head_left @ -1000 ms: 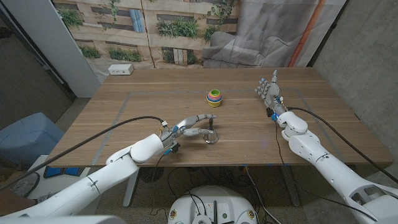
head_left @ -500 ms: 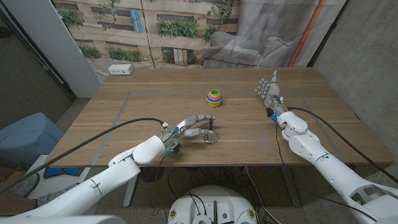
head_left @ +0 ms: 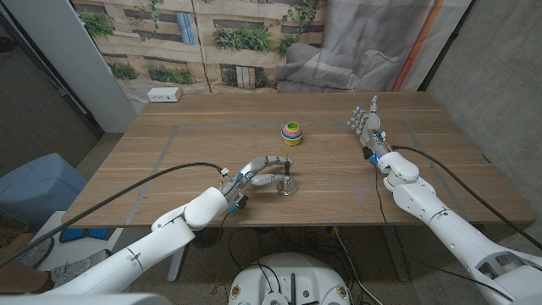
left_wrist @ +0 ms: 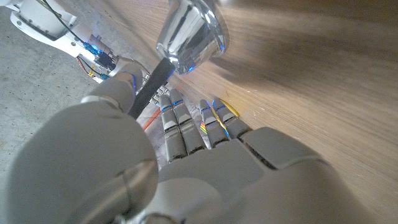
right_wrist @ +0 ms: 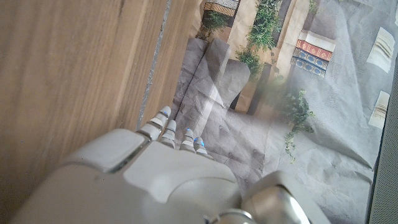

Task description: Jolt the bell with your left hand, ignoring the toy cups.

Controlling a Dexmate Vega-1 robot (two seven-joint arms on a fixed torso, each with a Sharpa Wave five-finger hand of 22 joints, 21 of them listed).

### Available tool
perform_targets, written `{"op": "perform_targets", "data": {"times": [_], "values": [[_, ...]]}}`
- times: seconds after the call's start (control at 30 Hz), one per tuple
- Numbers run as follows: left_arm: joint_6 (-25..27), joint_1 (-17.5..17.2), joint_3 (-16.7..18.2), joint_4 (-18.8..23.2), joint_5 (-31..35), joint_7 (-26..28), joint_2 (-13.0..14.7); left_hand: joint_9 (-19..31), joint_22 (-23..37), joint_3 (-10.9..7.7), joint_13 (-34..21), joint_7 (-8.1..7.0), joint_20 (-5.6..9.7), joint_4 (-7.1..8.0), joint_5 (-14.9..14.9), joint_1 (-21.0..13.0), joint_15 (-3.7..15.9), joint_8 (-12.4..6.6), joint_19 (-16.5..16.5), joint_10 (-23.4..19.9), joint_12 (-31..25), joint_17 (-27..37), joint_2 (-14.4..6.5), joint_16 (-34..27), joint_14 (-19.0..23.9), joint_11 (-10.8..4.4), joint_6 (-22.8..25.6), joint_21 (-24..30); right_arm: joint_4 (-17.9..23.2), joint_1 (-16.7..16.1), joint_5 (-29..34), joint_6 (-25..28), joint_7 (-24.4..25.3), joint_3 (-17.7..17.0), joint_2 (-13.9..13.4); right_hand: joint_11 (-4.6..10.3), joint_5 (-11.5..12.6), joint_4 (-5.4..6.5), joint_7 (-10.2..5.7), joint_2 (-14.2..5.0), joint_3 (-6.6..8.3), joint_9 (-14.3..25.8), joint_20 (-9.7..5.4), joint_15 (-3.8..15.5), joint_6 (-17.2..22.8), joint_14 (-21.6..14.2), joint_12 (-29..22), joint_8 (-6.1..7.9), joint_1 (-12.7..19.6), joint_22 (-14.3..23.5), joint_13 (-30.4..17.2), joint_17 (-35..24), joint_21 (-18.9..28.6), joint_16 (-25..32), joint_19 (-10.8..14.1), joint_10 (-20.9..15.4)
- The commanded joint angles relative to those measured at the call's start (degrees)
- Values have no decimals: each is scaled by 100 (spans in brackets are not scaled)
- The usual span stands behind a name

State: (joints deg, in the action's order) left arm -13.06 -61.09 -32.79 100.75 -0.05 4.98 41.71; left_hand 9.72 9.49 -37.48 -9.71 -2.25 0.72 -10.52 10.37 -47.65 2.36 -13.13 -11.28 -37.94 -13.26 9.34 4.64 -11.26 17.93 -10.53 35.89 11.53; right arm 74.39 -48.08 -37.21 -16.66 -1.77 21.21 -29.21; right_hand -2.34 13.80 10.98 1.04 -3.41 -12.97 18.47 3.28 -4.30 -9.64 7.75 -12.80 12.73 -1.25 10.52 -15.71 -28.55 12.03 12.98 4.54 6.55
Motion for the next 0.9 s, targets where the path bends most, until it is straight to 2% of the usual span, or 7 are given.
{"op": "perform_targets", "data": {"times": [0.03, 0.5, 0.9], "values": [[-33, 35, -69, -70, -18, 107, -151, 28, 15, 80, -17, -16, 8, 14, -4, -131, 541, -26, -107, -219, 5, 10, -15, -12, 138, -71, 235, -19, 6, -2, 0, 2, 3, 0, -2, -9, 44, -5, -7, -596, -42, 23, 9, 16, -330, 40, -34, 24, -14, 18, -15, -12, 29, 40, 34, 15], [1, -35, -12, 51, 34, 320, -185, 35, 25, 333, -17, -84, -8, 27, -8, -440, 667, 1, -382, -937, 81, 12, -133, -8, 519, -173, 1060, -13, 6, -3, 0, 1, 2, -1, -2, -5, 44, -4, -12, -596, -41, 23, 12, 14, -320, 40, -28, 28, -14, 18, -15, -12, 29, 40, 34, 30], [96, -261, 157, 189, 213, 799, -202, 41, 25, 449, -22, -52, -34, 39, -11, -535, 709, 47, -549, -1315, 91, 15, -194, -8, 705, -172, 1347, 5, 2, -2, 0, -1, 0, -1, -2, -3, 45, -4, -10, -596, -41, 22, 11, 18, -328, 42, -29, 25, -14, 18, -15, -11, 29, 39, 34, 27]]}}
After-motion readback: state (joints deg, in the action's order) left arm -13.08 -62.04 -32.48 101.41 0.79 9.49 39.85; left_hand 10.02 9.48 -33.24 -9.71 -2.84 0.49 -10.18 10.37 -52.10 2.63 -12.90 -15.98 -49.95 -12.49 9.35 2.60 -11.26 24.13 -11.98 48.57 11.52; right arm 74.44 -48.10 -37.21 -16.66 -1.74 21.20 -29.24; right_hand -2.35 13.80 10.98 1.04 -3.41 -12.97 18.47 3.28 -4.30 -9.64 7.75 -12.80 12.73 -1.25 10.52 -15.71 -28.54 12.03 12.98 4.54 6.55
